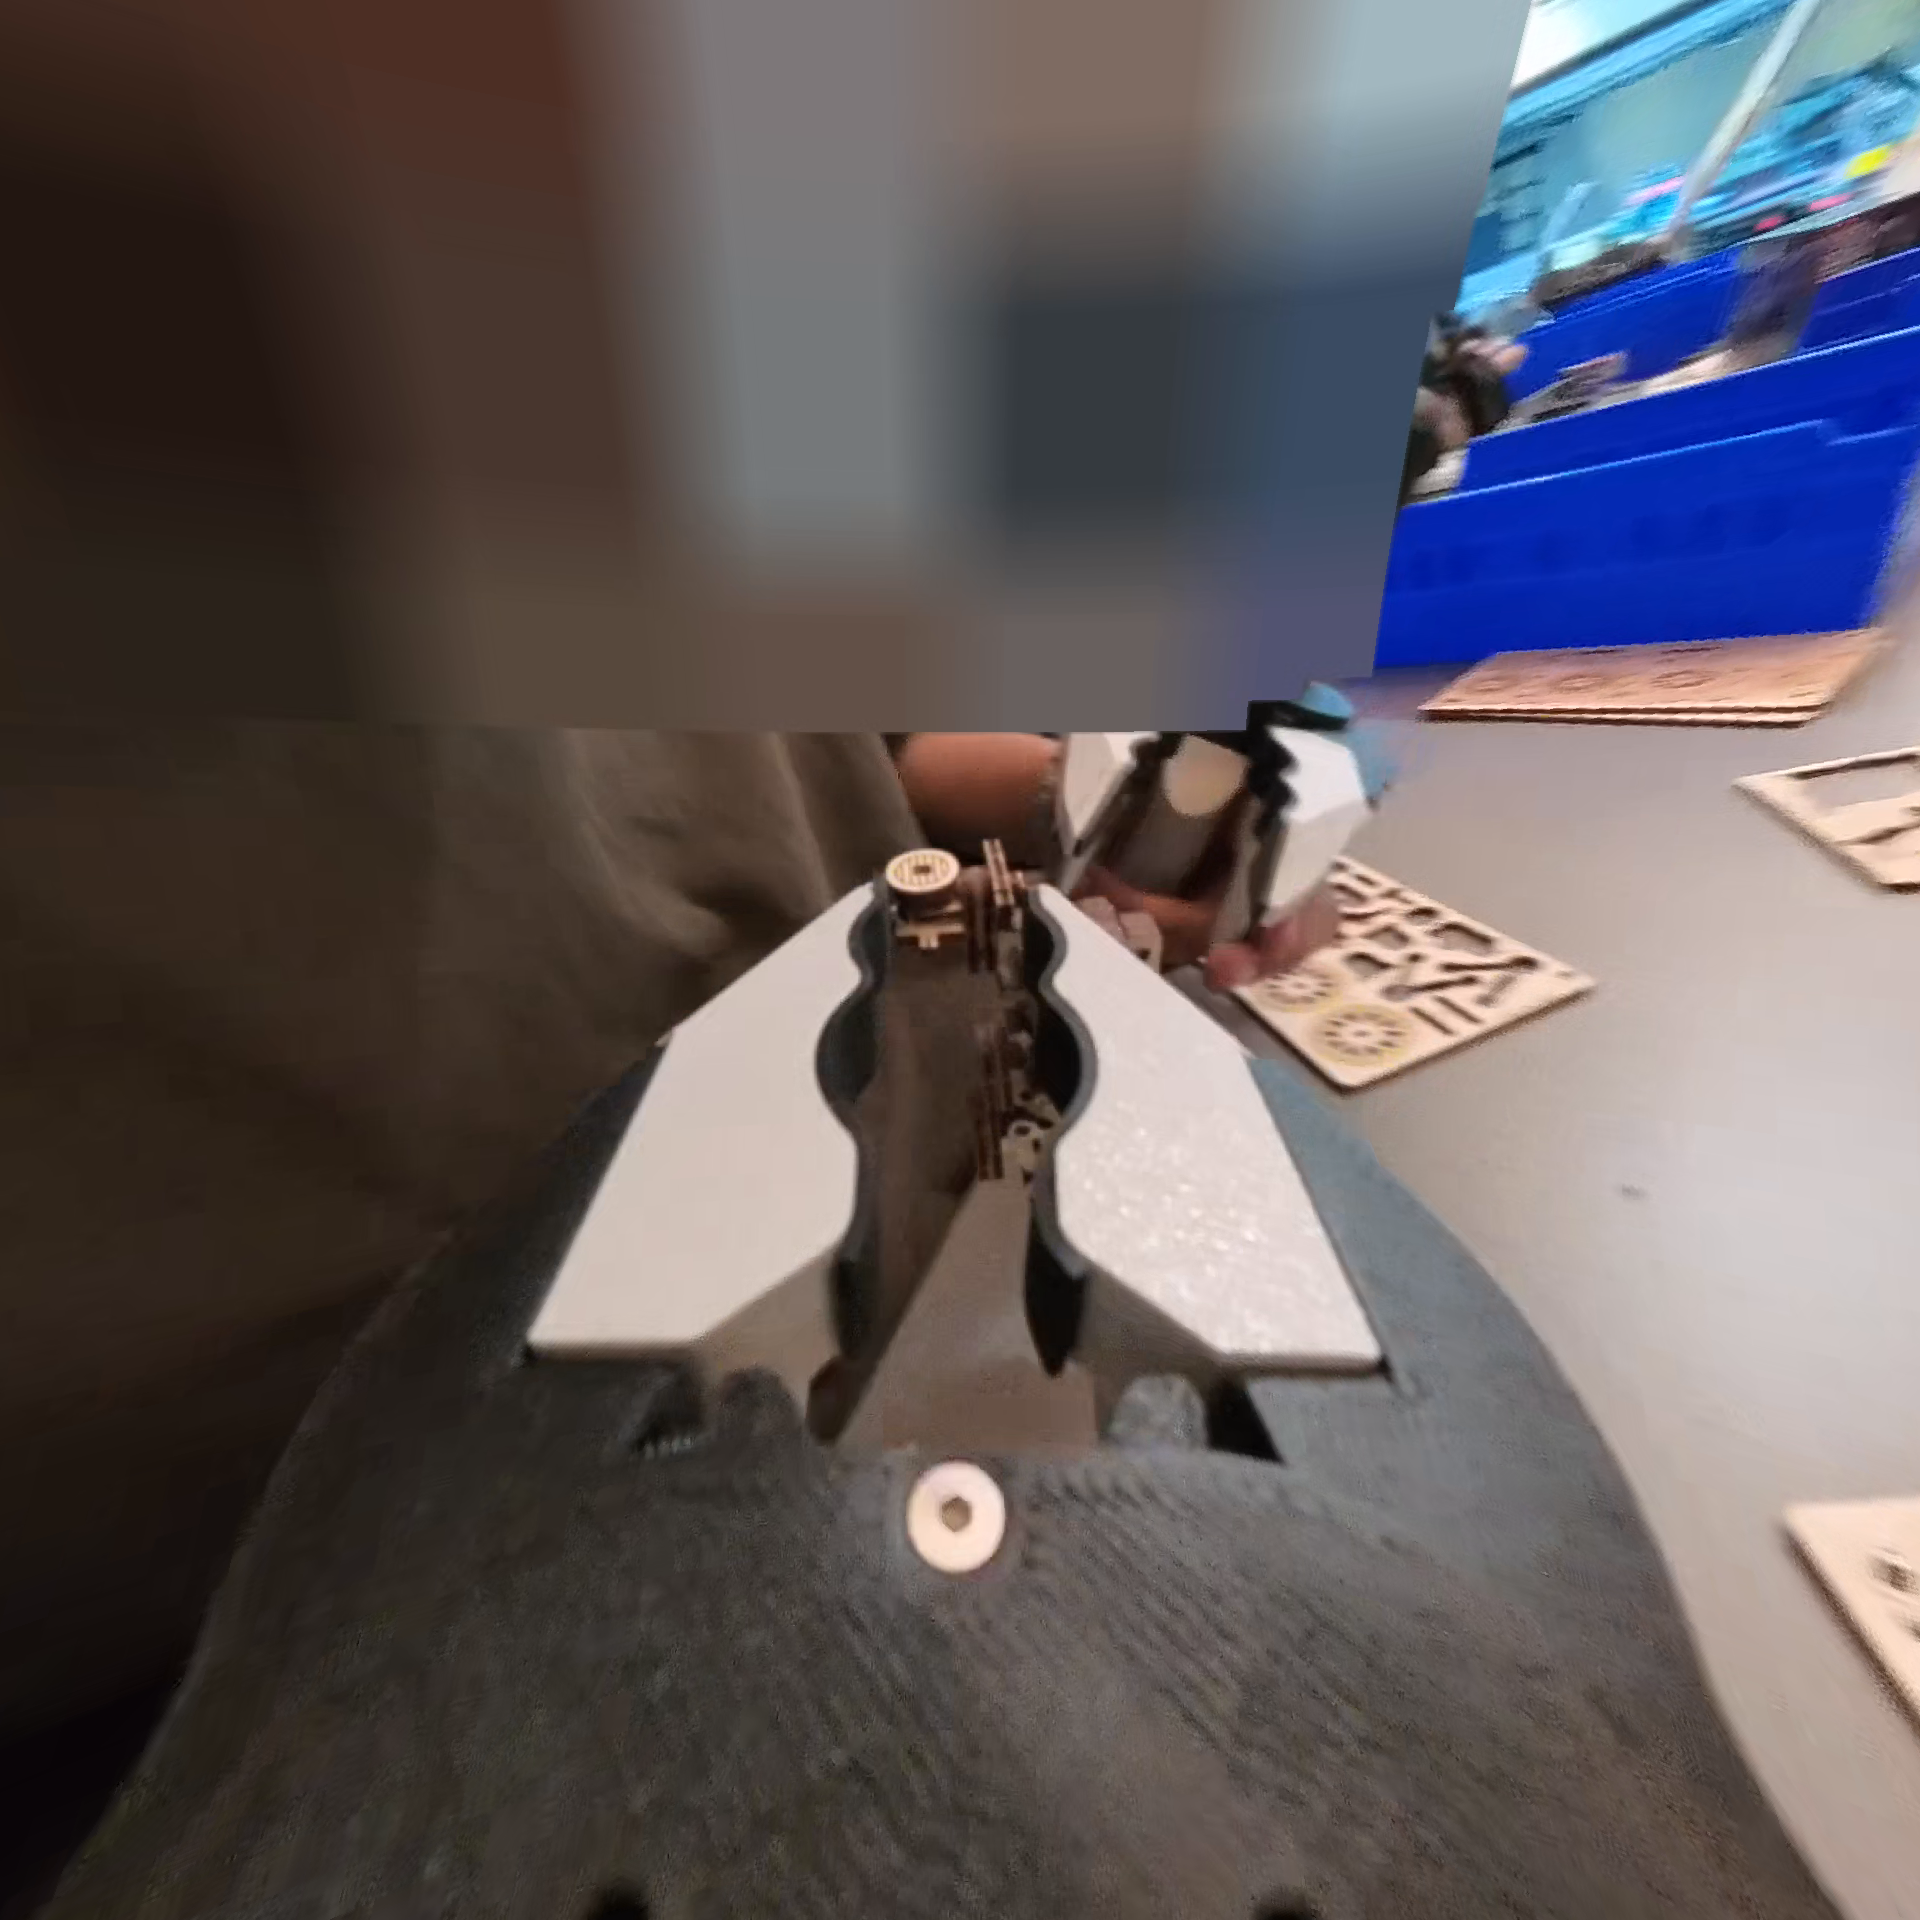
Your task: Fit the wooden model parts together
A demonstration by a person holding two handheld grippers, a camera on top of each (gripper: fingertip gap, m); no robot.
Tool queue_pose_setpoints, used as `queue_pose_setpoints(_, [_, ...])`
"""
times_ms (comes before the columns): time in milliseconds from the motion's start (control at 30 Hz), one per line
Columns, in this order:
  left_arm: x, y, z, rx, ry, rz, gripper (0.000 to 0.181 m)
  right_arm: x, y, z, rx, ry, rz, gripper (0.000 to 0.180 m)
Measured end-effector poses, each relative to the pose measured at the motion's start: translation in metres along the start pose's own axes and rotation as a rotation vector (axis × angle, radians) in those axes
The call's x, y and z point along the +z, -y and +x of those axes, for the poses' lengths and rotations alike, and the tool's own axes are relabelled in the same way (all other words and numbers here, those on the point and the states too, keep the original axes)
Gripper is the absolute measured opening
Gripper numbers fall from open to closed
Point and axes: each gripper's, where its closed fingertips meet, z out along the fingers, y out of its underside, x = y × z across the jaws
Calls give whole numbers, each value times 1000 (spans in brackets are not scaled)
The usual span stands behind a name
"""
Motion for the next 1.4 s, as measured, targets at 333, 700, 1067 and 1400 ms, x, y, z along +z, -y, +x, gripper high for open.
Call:
queue_pose_setpoints(333, [14,-29,59,-76,-329,-139,41,5,9,-58,260,456,80,23])
queue_pose_setpoints(700, [26,-52,97,58,-432,-190,35,22,1,-77,372,588,51,24])
queue_pose_setpoints(1067, [25,-50,94,80,-414,-175,28,22,4,-73,416,594,76,24])
queue_pose_setpoints(1400, [16,-15,47,116,-170,-35,27,-6,39,-10,281,205,300,46])
